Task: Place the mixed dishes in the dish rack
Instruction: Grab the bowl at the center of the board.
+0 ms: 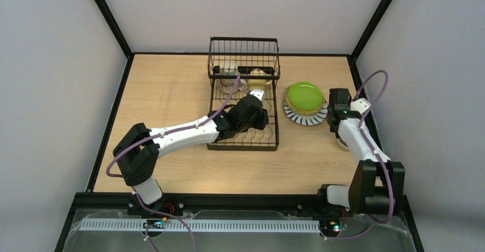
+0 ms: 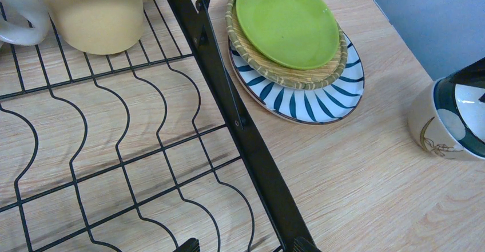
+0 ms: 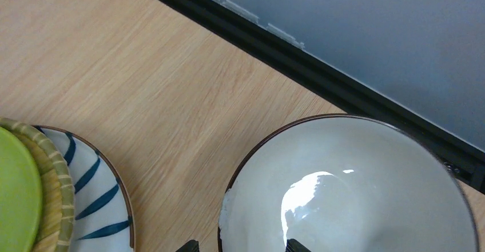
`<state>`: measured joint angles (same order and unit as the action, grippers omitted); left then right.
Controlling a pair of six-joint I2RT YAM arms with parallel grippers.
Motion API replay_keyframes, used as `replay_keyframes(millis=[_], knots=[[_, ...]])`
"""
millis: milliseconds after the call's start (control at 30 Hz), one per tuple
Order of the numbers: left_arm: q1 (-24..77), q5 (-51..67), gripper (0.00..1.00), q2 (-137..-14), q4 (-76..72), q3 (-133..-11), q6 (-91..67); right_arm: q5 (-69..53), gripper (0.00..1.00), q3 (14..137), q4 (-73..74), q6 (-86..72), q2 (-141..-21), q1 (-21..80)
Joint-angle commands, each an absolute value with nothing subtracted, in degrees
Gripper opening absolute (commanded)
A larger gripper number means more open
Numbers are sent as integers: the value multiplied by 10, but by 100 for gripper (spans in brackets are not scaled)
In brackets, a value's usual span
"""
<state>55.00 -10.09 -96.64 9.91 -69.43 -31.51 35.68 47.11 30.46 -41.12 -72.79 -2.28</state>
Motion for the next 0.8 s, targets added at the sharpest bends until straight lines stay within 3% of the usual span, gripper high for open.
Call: replay_keyframes(millis=[0, 200, 433, 667, 767], knots=[[554, -109, 93, -971, 94, -696, -309, 349, 86, 487, 293, -414, -763, -25], [552, -112, 93, -975, 91, -693, -307, 346, 84, 496, 280, -411, -789, -33], [544, -105, 93, -980, 83, -684, -308, 340, 71, 492, 270, -411, -807, -47], [541, -98, 93, -983, 80, -680, -311, 339, 44, 486, 271, -416, -816, -50], [541, -98, 93, -981, 78, -679, -311, 343, 25, 487, 275, -420, -817, -51]])
